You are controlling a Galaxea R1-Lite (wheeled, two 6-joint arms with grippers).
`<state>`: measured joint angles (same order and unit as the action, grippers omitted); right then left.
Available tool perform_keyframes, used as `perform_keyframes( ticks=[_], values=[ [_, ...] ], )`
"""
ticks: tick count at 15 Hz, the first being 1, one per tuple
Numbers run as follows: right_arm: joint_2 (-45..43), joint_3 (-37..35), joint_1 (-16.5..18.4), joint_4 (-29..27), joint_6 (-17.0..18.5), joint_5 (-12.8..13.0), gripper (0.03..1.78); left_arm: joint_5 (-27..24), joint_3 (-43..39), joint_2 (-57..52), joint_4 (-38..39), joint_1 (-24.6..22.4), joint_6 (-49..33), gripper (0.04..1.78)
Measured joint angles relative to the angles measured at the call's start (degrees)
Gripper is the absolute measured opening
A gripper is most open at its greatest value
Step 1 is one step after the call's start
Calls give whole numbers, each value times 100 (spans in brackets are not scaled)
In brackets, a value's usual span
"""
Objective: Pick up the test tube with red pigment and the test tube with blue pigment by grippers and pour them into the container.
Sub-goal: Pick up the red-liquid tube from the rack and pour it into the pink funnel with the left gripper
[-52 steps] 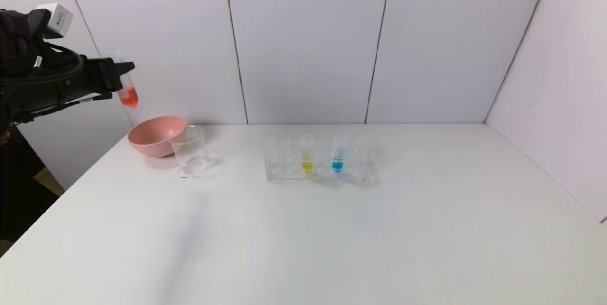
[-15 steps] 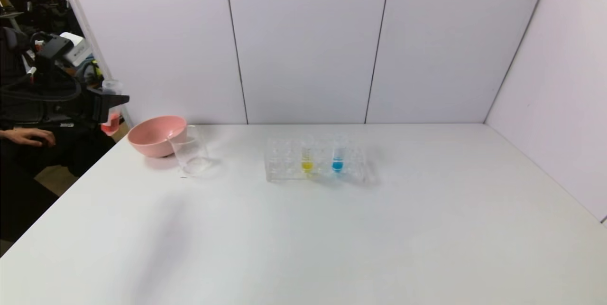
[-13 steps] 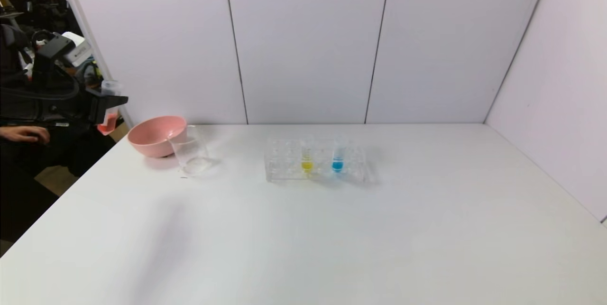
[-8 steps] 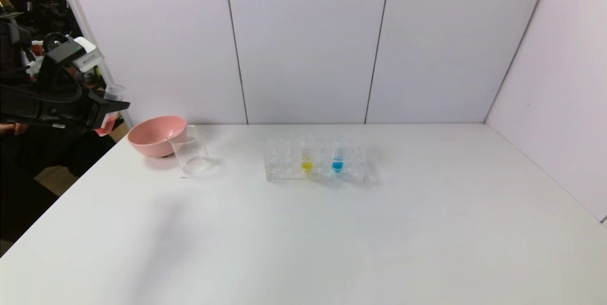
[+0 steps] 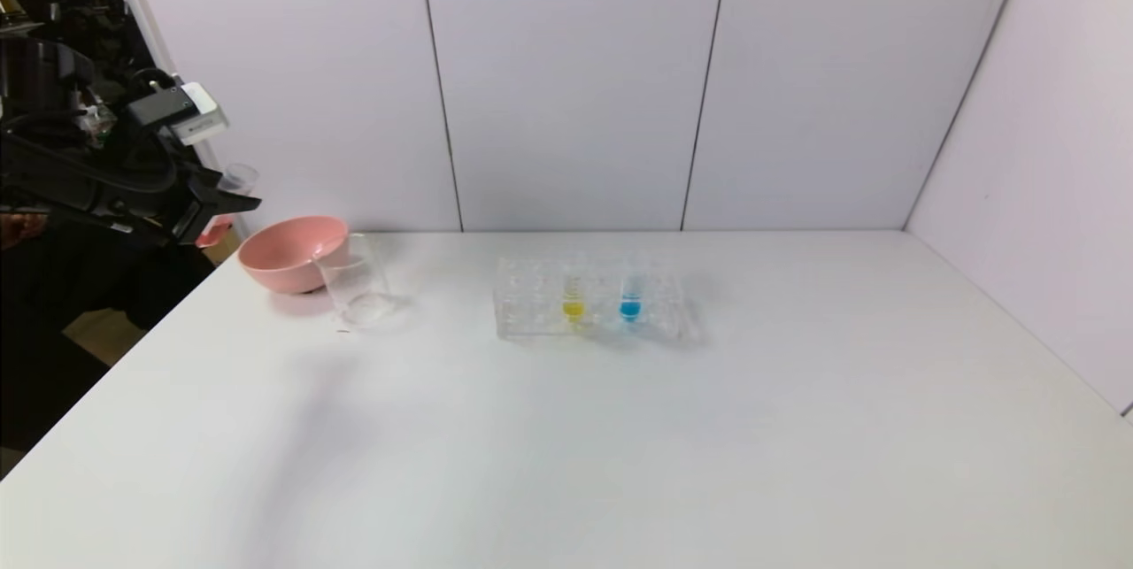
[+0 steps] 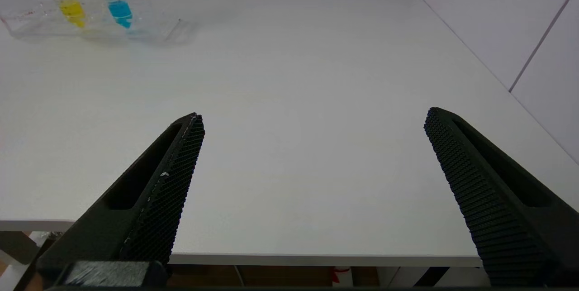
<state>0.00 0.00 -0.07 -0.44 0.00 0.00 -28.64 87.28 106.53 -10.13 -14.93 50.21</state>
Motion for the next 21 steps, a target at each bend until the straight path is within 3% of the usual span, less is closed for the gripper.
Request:
perform_keyframes(
  ticks=[3, 8, 16, 21],
  values=[
    [0, 0, 0, 0, 0, 0, 177, -13, 218, 171, -233, 63, 488, 46],
    [0, 0, 0, 0, 0, 0, 177, -2, 1119, 466, -1593, 91, 1475, 46],
    [0, 0, 0, 0, 0, 0, 177, 89, 1916, 791, -2280, 146, 2061, 46],
    [0, 0, 0, 0, 0, 0, 177, 562, 2439, 1028, -2797, 267, 2384, 46]
  ],
)
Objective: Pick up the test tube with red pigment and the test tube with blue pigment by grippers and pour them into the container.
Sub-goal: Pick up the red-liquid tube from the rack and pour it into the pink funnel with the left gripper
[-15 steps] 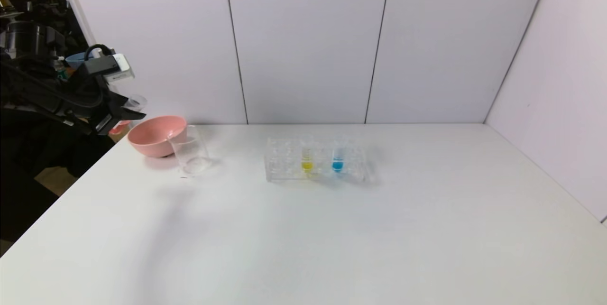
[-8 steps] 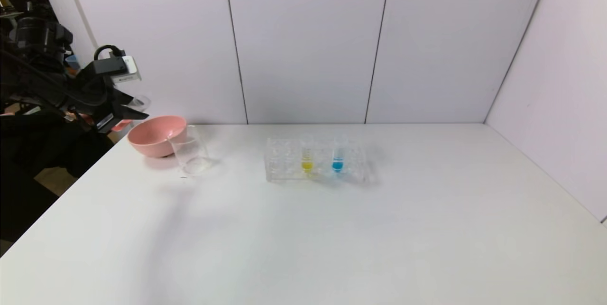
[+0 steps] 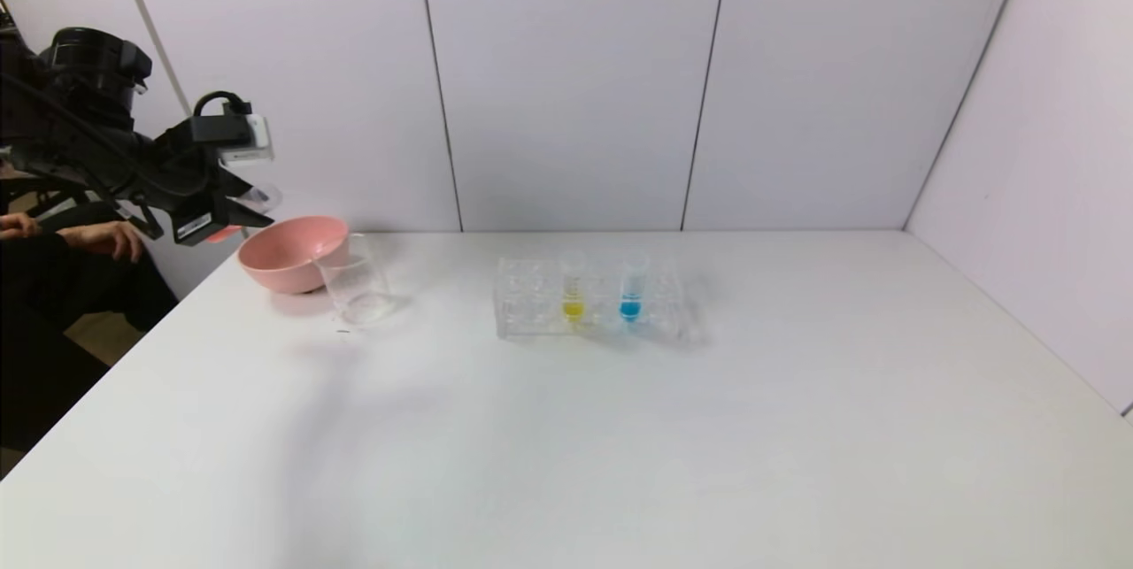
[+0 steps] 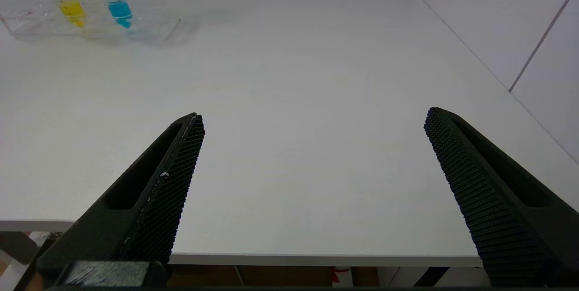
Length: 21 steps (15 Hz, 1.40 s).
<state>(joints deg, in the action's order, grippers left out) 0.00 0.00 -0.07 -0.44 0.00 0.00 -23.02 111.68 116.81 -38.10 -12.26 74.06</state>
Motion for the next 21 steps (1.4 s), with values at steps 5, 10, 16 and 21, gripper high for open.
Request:
perform_keyframes(
  ticks=[5, 10, 16, 21],
  values=[
    [0, 0, 2, 0, 0, 0, 177, 494, 207, 83, -158, 127, 306, 46],
    [0, 0, 0, 0, 0, 0, 177, 825, 222, 99, -160, 267, 328, 46],
    [0, 0, 0, 0, 0, 0, 177, 1221, 221, 119, -127, 430, 301, 46],
    [0, 0, 0, 0, 0, 0, 177, 1648, 227, 185, -99, 560, 257, 46]
  ],
)
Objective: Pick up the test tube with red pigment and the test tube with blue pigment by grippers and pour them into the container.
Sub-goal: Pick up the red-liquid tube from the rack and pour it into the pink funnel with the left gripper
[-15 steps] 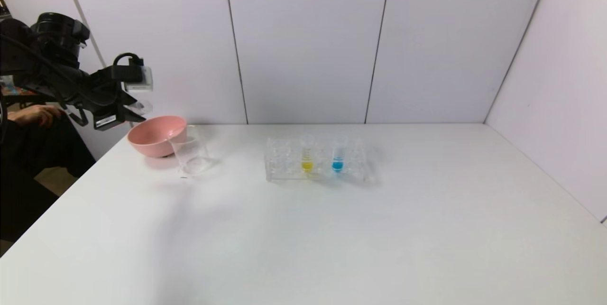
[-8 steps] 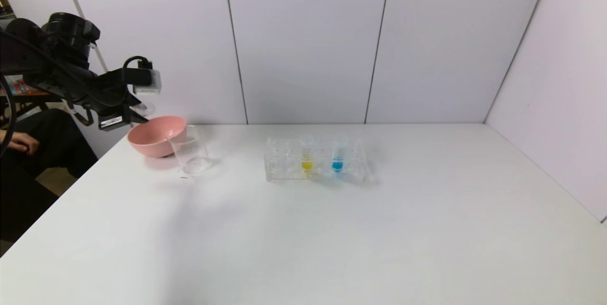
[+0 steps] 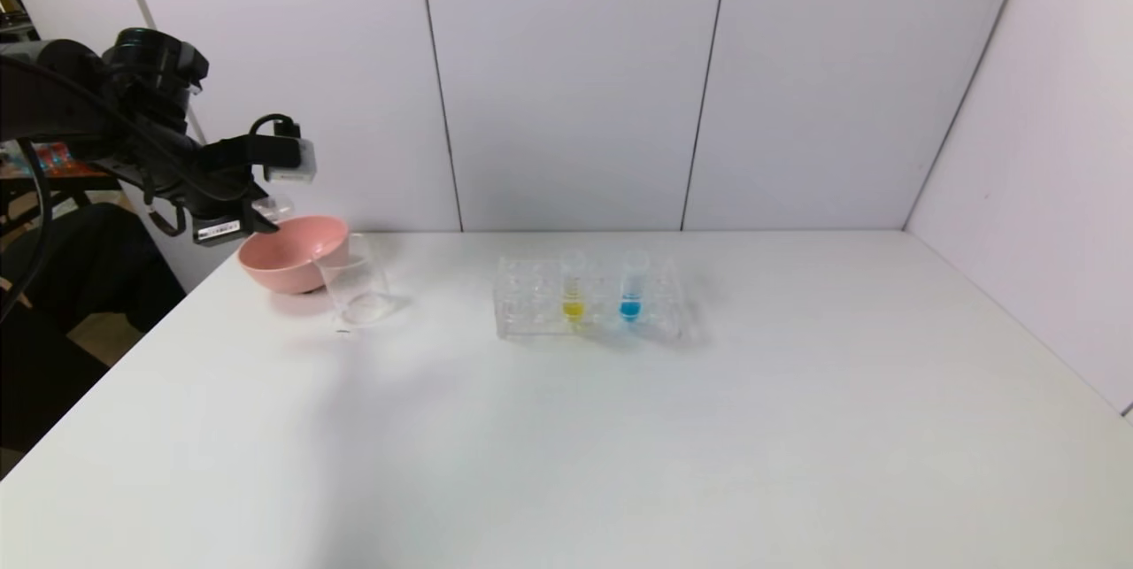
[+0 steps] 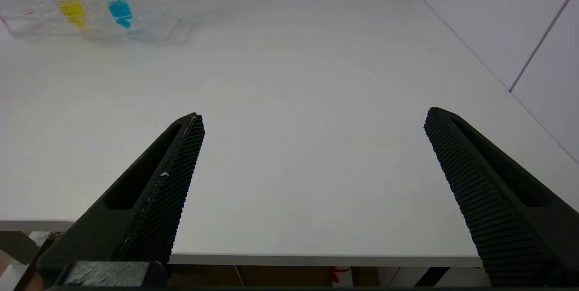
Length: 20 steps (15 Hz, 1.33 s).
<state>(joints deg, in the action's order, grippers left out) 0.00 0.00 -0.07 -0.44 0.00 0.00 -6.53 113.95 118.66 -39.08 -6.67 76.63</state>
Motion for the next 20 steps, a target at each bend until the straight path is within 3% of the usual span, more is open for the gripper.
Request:
perform_keyframes(
  ticks=[8, 20],
  values=[
    [0, 0, 0, 0, 0, 0, 177, 717, 39, 99, -22, 276, -95, 46],
    [0, 0, 0, 0, 0, 0, 177, 1107, 39, 215, 11, 499, -266, 46]
  ],
)
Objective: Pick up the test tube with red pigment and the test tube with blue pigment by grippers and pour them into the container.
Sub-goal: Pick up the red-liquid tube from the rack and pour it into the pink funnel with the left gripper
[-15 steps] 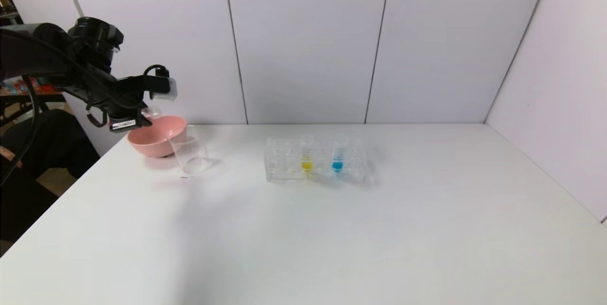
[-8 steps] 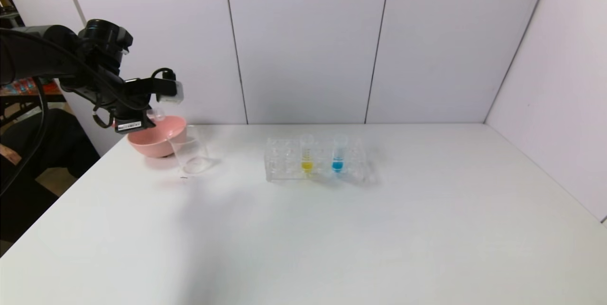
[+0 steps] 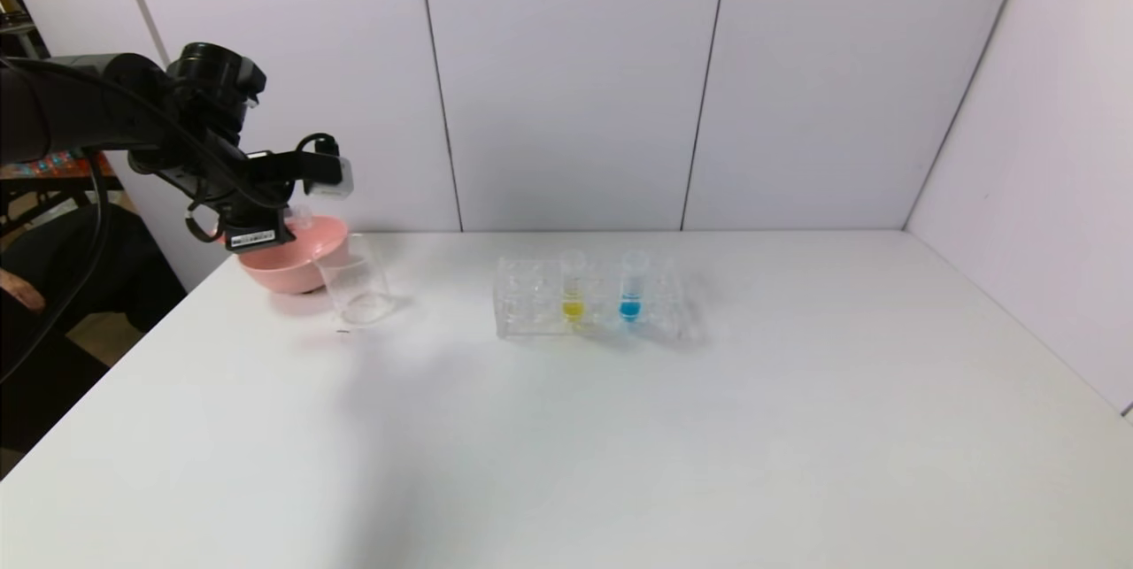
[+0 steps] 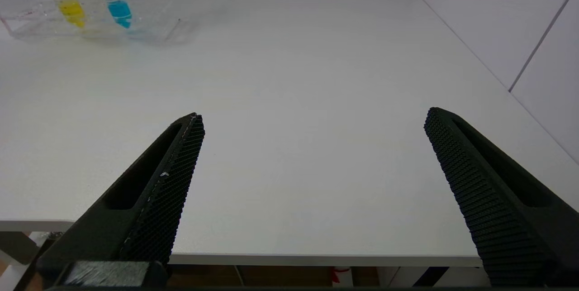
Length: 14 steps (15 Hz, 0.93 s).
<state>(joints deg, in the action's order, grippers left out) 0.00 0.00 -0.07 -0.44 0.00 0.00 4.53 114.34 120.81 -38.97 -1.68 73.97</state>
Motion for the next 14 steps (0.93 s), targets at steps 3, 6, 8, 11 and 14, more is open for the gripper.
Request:
perform_keyframes(
  ticks=[3, 6, 8, 11, 14],
  values=[
    [0, 0, 0, 0, 0, 0, 177, 0, 0, 6, 0, 12, -5, 46],
    [0, 0, 0, 0, 0, 0, 177, -22, 0, 6, -35, 20, 6, 46],
    [0, 0, 0, 0, 0, 0, 177, -71, 20, 6, -127, 37, 15, 46],
    [0, 0, 0, 0, 0, 0, 177, -178, 41, 6, -199, 59, 33, 46],
    [0, 0, 0, 0, 0, 0, 177, -328, 44, 6, -240, 61, 61, 46]
  ],
)
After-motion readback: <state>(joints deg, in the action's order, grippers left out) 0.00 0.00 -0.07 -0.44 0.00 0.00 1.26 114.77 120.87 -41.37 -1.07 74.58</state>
